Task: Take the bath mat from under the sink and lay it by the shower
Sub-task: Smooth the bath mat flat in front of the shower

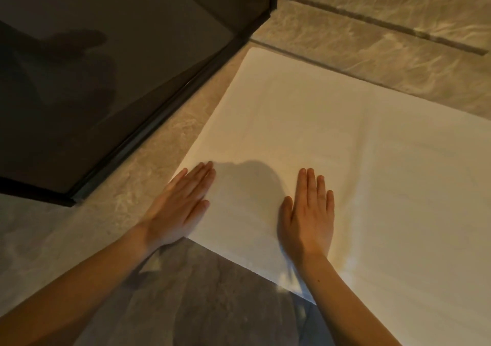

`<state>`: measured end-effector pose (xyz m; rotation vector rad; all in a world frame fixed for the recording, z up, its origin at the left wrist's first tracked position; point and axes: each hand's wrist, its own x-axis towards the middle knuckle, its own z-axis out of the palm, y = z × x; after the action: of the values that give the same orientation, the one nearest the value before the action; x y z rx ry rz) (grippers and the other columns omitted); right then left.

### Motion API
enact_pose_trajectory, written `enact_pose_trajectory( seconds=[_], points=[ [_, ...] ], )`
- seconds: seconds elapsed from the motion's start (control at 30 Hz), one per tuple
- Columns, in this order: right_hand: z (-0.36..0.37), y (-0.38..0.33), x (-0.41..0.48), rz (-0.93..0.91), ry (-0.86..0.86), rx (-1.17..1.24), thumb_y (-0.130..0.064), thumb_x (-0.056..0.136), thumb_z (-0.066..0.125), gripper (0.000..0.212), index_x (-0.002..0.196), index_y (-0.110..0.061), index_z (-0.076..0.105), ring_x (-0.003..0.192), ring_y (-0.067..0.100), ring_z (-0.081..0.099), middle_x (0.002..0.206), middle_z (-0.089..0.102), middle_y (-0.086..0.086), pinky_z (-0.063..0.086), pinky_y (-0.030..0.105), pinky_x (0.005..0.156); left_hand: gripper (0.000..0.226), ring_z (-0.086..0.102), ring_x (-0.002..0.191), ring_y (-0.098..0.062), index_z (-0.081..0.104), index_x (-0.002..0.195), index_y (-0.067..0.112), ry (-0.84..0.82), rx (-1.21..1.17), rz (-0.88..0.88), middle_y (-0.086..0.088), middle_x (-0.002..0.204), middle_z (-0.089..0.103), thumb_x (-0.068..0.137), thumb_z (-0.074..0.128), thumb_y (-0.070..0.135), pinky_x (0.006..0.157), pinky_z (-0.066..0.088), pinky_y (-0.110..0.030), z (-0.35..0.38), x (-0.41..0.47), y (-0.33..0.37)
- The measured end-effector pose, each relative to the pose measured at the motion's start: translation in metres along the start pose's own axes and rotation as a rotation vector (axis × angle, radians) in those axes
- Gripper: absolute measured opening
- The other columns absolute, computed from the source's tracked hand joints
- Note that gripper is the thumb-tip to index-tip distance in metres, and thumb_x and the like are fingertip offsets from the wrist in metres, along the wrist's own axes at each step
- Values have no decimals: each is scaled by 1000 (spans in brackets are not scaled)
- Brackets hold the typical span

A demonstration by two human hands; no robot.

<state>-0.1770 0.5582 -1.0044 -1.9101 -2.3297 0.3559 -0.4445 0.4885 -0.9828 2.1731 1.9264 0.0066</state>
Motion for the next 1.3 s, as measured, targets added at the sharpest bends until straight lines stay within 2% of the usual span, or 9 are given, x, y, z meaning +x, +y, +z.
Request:
enact_pose_trajectory(
  seconds=[0.07,0.17,0.27,0.4,0.67,0.9,1.03,1.17,1.3],
  points=[
    [-1,0,1,5,13,21,-43,99,4,63,157,-18,1,151,17,-3,165,3,1,0,38,122,64,-5,150,-16,2,155,10,16,38,-6,-7,163,-3,102,9,45,121,-3,-34,0,6,19],
    [-2,-1,0,9,22,27,-38,100,14,62,157,-16,9,151,21,4,164,9,3,3,39,123,62,4,150,-20,12,155,8,70,44,119,-8,163,6,103,15,41,121,3,-38,3,34,74],
    [-3,-1,2,-1,20,27,-31,102,19,57,157,-15,12,151,23,4,164,10,5,3,39,123,58,-5,150,-14,8,155,12,58,-24,209,-5,163,4,104,7,40,122,1,-36,14,63,122],
    [-9,20,-10,4,9,58,-32,103,19,57,156,-12,16,151,19,7,163,14,4,1,34,122,60,-8,149,-13,3,155,14,35,19,181,-4,164,-1,103,5,43,122,1,-36,28,70,117],
    [-37,133,-71,241,32,0,-38,100,8,61,157,-16,1,149,9,-10,163,-3,-4,-5,30,122,60,-3,150,-14,0,156,13,29,30,199,-3,164,-2,104,9,41,120,5,-37,30,70,115],
    [-57,193,-101,441,8,-29,-41,99,5,62,156,-16,-3,149,11,-6,164,-1,-1,2,38,123,60,-9,149,-12,-3,156,14,24,-26,208,-1,164,-8,104,9,42,121,2,-37,25,69,118],
    [-69,164,-86,435,69,39,-38,98,13,64,156,-12,7,151,17,2,164,8,5,5,38,123,62,-5,150,-17,3,155,11,53,-20,238,-6,164,0,103,8,44,122,5,-40,19,70,121],
    [-66,85,-20,147,133,189,-32,102,24,59,156,-11,13,150,15,4,163,12,5,1,32,122,58,16,149,-24,24,152,7,202,-43,297,-10,161,20,101,22,34,121,11,-42,4,128,144],
    [-54,33,60,74,78,222,-26,105,25,54,156,-11,13,151,19,5,164,11,6,-2,31,122,61,-4,150,-17,1,156,15,101,155,177,-2,164,-1,102,22,36,120,-5,-37,10,197,159]
  ],
)
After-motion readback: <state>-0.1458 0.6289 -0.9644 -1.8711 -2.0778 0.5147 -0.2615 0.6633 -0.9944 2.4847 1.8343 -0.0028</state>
